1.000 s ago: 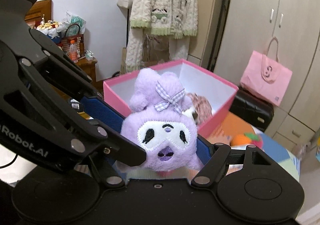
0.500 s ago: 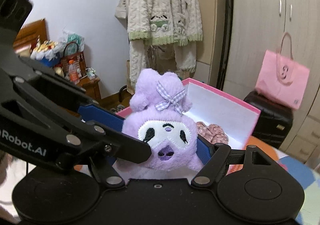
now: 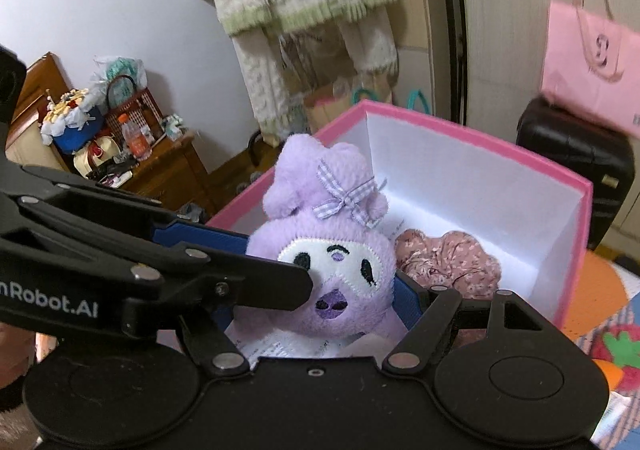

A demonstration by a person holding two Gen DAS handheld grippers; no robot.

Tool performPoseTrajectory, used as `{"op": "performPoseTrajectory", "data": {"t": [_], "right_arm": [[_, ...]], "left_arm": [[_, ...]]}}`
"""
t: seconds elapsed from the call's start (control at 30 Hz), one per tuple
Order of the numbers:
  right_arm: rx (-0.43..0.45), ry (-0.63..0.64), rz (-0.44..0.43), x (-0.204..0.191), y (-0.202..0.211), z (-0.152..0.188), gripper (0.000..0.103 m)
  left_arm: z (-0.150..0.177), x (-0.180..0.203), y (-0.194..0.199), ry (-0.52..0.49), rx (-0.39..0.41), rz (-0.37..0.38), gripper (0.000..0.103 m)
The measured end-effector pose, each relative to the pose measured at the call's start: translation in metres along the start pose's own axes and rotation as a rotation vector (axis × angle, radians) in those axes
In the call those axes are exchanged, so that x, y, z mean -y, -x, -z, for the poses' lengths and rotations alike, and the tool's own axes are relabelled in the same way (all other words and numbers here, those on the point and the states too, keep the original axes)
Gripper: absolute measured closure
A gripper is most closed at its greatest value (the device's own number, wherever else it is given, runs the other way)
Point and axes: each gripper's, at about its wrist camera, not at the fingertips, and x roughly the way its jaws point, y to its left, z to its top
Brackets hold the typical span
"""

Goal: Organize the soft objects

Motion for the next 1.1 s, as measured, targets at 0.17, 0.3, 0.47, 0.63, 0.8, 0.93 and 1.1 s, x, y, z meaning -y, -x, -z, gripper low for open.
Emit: {"op": "performPoseTrajectory", "data": {"t": [0.17, 0.3, 0.47, 0.63, 0.8, 0.93, 1.1], "right_arm": [[-0.028, 0.031, 0.050, -0.007, -0.007, -0.004, 0.022], [-0.034, 0.046, 0.068, -0.006, -0.008, -0.007, 0.021], [-0.012, 0.116, 0.105, -0.012, 0.005, -0.001, 0.018], [0.032, 0.138, 0.079, -0.010, 0.031, 0.014, 0.018], [0.087, 0.149, 0.049, -0.010, 0.067, 0.033, 0.018], [0.117, 0.172, 0.062, -0.018, 0.096, 0.044, 0.018], [0.162, 0.182, 0.059, -0.021, 0.139, 0.059, 0.018]], "left_arm": [[-0.004, -0.005, -0.012, 0.016, -0.017, -0.015, 0.072], [-0.004, -0.005, -0.013, 0.015, 0.002, -0.036, 0.069], [0.005, 0.004, -0.004, -0.077, 0.055, -0.128, 0.069], [0.021, 0.006, 0.018, -0.096, 0.089, -0.101, 0.068], [0.039, 0.019, 0.044, -0.155, 0.118, -0.102, 0.068], [0.053, 0.038, 0.066, -0.216, 0.136, -0.087, 0.065], [0.068, 0.065, 0.092, -0.298, 0.168, -0.068, 0.063]]}}
